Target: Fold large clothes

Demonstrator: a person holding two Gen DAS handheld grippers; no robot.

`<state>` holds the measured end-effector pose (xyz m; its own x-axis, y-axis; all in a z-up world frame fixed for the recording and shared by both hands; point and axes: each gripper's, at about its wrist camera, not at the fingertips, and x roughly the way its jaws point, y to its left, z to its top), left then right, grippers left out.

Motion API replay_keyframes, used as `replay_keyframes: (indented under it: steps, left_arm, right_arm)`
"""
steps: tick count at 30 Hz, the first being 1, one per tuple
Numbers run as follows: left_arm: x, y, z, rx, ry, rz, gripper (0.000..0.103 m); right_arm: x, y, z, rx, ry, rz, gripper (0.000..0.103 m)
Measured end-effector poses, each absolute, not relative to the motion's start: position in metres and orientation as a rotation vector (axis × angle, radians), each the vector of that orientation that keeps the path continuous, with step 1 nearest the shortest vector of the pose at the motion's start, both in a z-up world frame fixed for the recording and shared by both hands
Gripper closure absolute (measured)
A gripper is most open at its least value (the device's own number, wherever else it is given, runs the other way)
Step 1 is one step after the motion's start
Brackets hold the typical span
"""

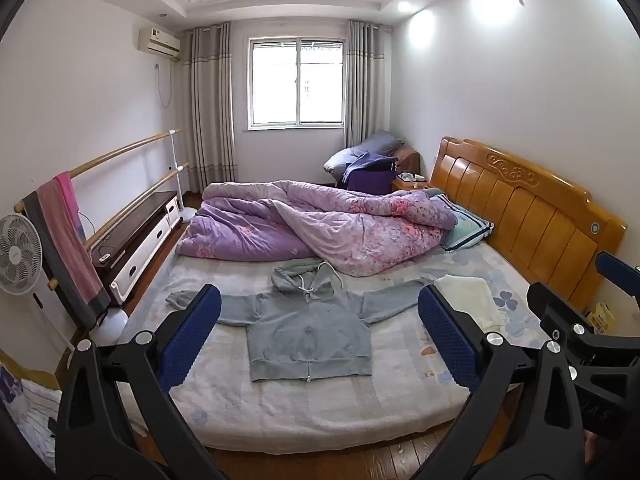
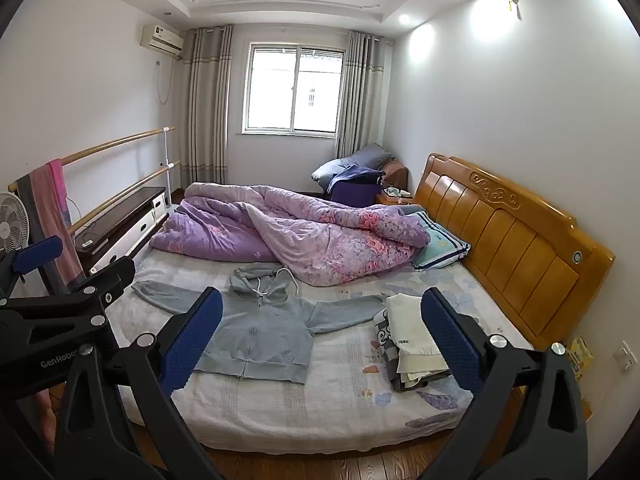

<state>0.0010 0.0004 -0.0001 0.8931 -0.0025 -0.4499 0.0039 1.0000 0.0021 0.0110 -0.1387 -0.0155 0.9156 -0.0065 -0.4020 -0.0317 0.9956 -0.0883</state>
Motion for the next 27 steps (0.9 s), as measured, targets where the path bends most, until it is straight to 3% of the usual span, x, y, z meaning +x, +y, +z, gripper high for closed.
replay_keyframes:
  steps: [27]
  left_arm:
    - [0.002,0.000,-0.002,0.017,0.456,0.007,0.005]
  right_arm:
    - [0.014,-0.134,-0.017,-0.088,0.437,0.018,0.007]
